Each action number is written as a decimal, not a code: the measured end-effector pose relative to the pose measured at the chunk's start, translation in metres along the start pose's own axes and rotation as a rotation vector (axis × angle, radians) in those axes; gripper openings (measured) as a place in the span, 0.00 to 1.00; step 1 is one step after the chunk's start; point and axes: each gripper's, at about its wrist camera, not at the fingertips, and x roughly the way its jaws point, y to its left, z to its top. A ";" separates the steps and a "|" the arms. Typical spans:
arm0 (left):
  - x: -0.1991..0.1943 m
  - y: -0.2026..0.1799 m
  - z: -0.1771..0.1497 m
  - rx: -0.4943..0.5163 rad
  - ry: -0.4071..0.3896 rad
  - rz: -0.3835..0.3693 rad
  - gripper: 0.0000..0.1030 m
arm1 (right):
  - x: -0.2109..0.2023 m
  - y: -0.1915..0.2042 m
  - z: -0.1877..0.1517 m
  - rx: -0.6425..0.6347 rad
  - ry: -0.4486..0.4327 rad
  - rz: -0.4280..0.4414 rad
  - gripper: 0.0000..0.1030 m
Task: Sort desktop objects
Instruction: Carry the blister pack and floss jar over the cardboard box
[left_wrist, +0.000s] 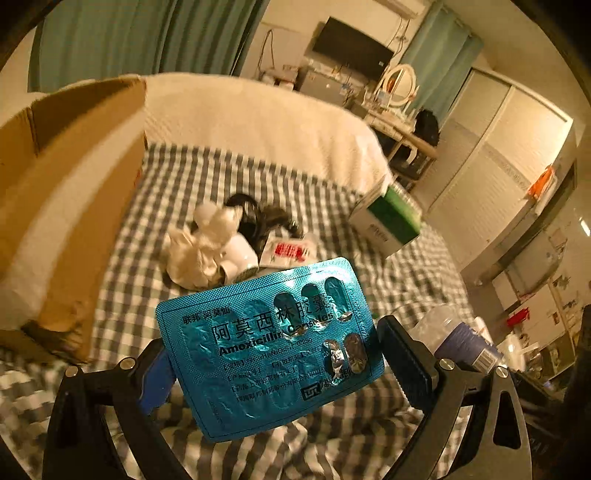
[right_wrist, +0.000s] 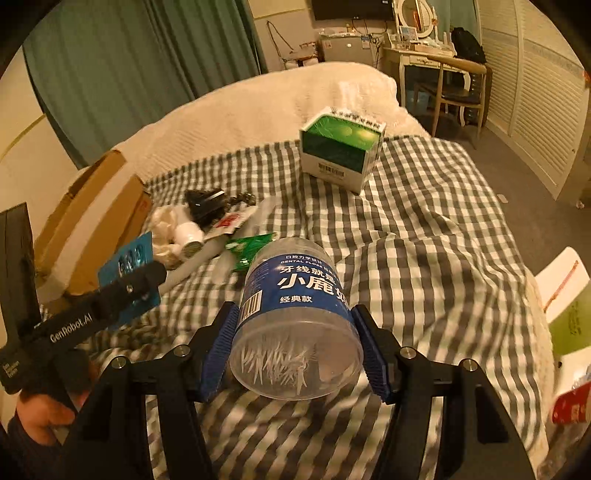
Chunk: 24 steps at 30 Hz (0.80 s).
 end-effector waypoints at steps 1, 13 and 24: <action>-0.005 0.000 0.003 0.004 -0.012 0.002 0.96 | -0.006 0.004 -0.001 -0.003 -0.003 0.007 0.60; -0.095 0.066 0.088 0.020 -0.206 0.095 0.96 | -0.081 0.116 0.043 -0.136 -0.141 0.169 0.60; -0.107 0.191 0.117 -0.049 -0.248 0.321 0.96 | -0.024 0.267 0.092 -0.261 -0.055 0.376 0.60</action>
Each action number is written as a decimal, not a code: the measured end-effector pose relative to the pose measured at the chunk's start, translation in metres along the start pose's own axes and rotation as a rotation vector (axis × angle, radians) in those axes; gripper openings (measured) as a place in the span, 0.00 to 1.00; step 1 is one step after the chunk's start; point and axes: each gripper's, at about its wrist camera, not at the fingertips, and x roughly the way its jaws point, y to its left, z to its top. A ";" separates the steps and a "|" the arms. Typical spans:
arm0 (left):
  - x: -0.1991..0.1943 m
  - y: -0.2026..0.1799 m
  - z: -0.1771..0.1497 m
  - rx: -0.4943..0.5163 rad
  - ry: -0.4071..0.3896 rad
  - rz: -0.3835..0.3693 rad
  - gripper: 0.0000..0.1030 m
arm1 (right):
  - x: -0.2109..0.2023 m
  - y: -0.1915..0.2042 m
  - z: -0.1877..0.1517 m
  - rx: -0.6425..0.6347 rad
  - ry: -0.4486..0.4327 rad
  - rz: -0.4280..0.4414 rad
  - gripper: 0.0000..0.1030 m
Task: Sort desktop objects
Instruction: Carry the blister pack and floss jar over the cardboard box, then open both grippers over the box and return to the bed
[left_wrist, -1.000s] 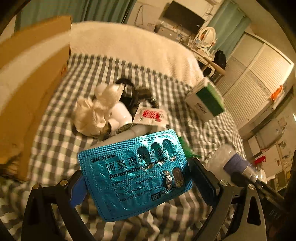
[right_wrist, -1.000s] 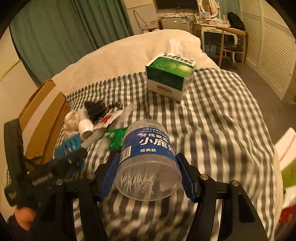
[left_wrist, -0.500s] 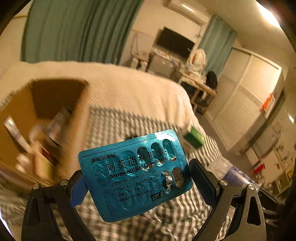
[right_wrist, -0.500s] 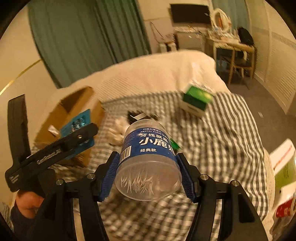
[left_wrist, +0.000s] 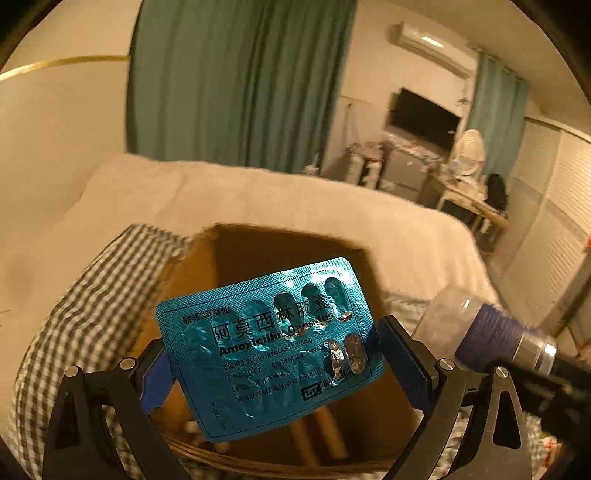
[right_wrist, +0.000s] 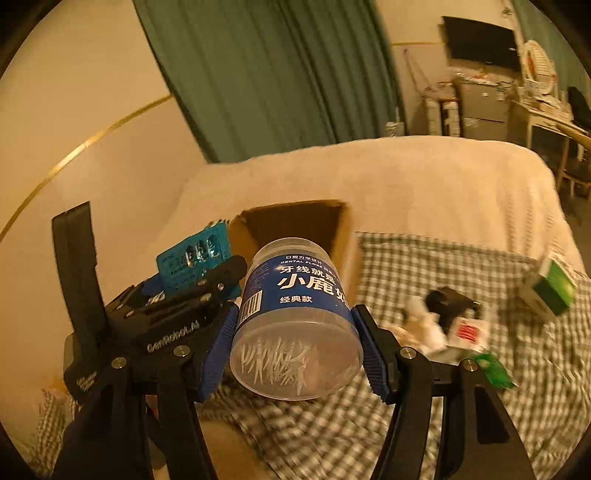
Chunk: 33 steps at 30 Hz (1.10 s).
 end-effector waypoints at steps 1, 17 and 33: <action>0.007 0.010 -0.003 -0.005 0.011 0.017 0.96 | 0.010 0.006 0.002 -0.007 0.005 0.002 0.60; 0.012 0.017 -0.031 -0.010 0.137 0.127 1.00 | 0.044 0.039 0.010 -0.144 -0.068 -0.111 0.80; -0.065 -0.133 -0.059 0.040 0.104 -0.157 1.00 | -0.148 -0.076 -0.060 0.029 -0.209 -0.321 0.83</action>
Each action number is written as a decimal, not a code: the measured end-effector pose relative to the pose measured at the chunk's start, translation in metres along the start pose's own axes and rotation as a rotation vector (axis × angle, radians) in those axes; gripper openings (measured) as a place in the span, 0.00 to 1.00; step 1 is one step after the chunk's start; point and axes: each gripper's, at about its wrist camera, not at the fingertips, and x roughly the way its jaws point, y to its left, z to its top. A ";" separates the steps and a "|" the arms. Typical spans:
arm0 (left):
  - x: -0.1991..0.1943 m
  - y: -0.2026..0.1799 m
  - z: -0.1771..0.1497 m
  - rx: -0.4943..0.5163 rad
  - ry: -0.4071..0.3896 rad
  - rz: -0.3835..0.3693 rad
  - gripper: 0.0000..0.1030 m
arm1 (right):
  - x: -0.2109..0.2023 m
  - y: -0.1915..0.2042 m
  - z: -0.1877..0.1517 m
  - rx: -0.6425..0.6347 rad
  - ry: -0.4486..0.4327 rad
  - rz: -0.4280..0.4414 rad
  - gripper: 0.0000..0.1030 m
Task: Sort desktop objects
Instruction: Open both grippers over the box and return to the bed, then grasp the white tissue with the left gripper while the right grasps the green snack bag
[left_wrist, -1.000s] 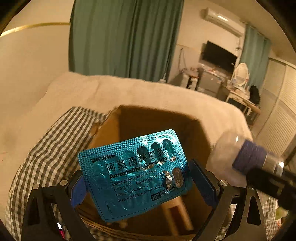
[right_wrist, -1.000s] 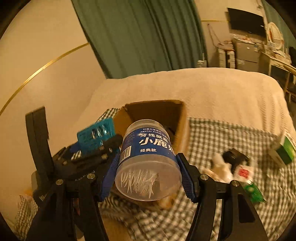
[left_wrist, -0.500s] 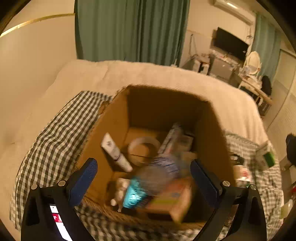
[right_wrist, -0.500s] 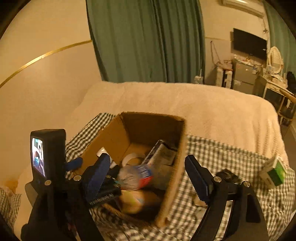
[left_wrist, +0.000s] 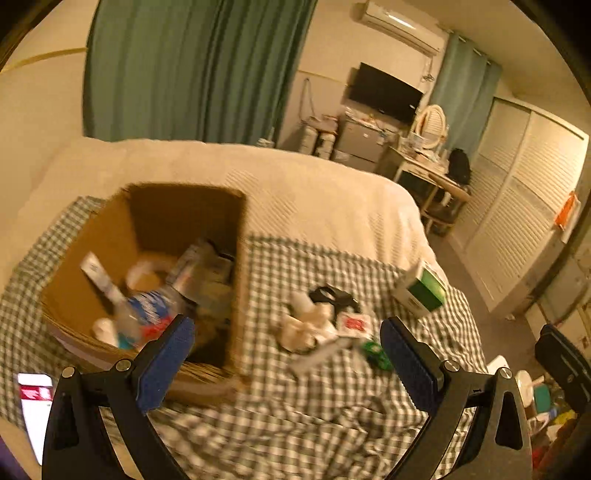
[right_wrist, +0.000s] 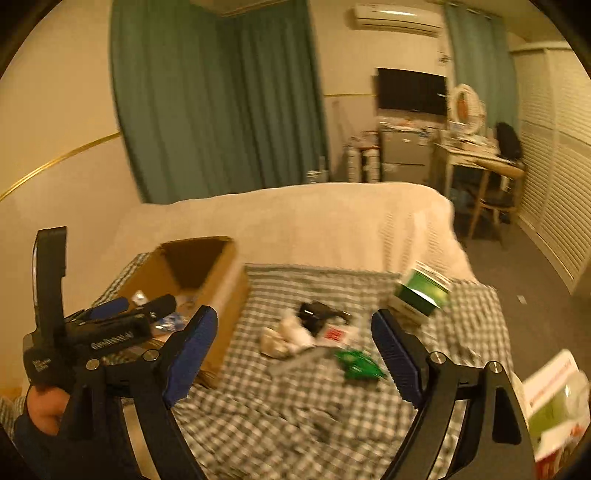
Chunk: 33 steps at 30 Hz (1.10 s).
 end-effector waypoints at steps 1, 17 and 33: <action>0.007 -0.008 -0.007 0.005 0.013 0.005 1.00 | 0.000 -0.008 -0.004 0.010 0.003 -0.009 0.83; 0.152 -0.046 -0.066 0.157 0.156 0.037 1.00 | 0.104 -0.083 -0.092 0.076 0.164 -0.053 0.83; 0.227 -0.009 -0.065 0.024 0.220 0.009 0.95 | 0.249 -0.108 -0.119 0.137 0.355 -0.018 0.71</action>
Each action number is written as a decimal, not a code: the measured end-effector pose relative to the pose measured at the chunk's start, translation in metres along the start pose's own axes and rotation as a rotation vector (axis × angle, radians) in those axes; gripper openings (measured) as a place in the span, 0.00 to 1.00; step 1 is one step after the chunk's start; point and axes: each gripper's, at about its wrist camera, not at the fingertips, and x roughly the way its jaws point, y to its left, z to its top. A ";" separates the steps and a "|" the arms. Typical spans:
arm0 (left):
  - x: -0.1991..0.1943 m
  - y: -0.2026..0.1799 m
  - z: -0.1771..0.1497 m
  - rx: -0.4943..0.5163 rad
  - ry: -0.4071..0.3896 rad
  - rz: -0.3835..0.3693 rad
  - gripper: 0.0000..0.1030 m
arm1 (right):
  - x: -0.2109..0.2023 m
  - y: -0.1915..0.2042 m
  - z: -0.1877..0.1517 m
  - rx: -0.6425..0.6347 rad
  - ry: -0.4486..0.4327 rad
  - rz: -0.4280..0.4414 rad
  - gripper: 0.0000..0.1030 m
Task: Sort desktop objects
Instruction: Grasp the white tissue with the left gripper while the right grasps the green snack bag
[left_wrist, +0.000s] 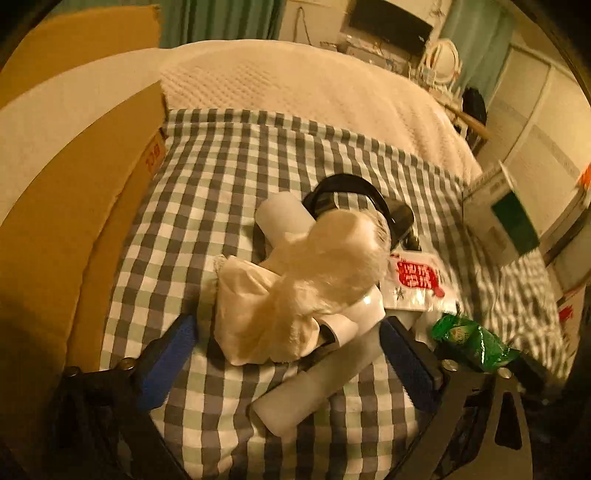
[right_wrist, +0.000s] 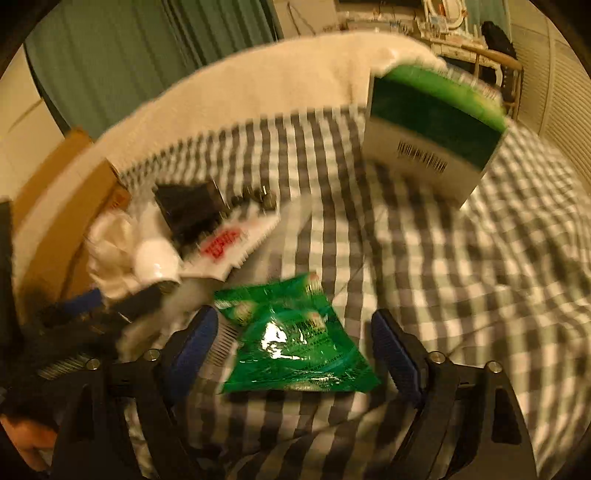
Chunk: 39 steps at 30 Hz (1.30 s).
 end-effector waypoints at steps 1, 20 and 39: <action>-0.001 0.000 -0.001 -0.004 -0.005 -0.005 0.91 | 0.002 0.001 -0.002 -0.011 0.003 -0.012 0.67; -0.054 -0.012 -0.014 0.081 -0.149 -0.078 0.08 | -0.047 0.003 -0.037 -0.062 -0.055 -0.085 0.37; -0.216 0.011 0.027 0.066 -0.284 -0.162 0.07 | -0.203 0.086 -0.009 -0.189 -0.238 -0.079 0.36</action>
